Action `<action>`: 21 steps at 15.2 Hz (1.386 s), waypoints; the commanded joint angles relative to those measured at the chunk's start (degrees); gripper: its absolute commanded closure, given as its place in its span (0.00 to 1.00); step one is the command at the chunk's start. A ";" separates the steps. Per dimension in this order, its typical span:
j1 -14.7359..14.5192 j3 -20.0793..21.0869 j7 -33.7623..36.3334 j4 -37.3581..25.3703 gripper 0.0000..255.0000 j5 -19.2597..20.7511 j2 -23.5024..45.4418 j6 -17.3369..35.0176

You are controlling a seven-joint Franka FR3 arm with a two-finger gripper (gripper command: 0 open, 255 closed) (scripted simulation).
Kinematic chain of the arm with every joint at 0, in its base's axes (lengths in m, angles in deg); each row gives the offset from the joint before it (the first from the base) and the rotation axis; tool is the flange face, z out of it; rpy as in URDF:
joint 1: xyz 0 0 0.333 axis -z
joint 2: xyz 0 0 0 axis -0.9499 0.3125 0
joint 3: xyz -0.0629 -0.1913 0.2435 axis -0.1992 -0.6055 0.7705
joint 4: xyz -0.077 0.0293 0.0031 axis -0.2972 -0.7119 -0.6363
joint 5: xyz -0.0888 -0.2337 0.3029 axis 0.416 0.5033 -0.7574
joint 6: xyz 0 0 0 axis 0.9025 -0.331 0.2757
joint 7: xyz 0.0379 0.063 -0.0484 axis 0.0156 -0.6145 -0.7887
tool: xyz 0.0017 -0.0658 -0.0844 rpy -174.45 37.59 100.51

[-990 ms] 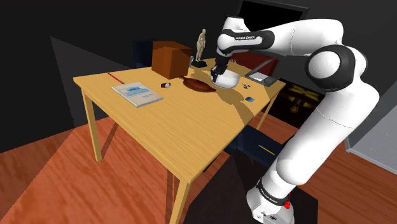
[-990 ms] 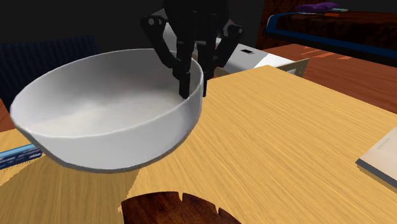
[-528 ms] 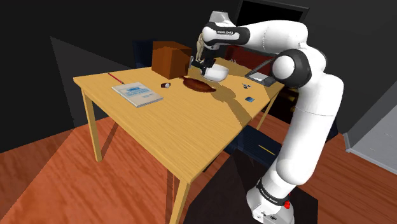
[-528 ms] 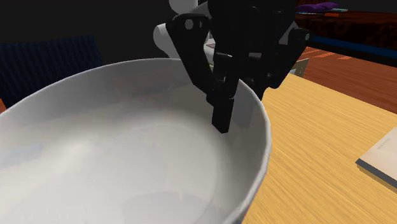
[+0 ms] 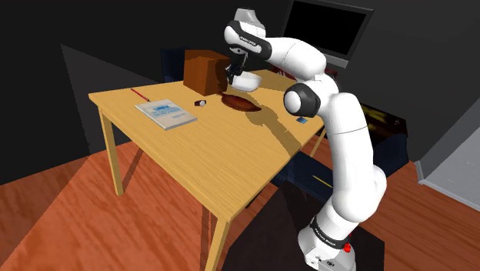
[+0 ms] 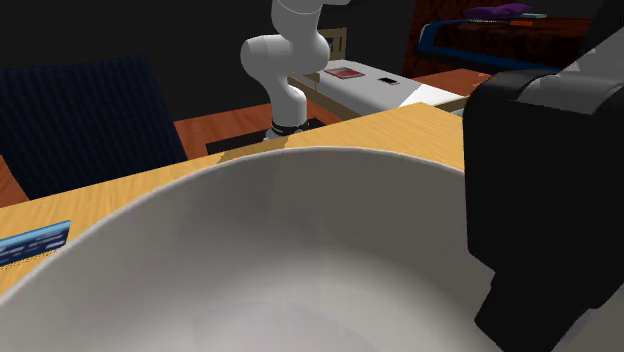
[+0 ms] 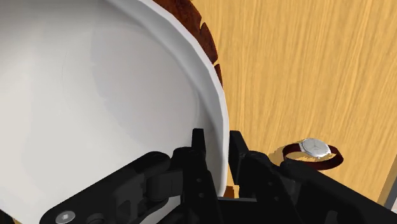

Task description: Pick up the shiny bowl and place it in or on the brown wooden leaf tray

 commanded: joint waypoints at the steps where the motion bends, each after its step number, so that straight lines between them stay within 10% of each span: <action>1: -0.14 0.05 0.13 1.17 1.00 -0.01 0.35 1.64; 21: -1.85 -0.13 0.76 17.40 1.00 0.63 -3.33 14.07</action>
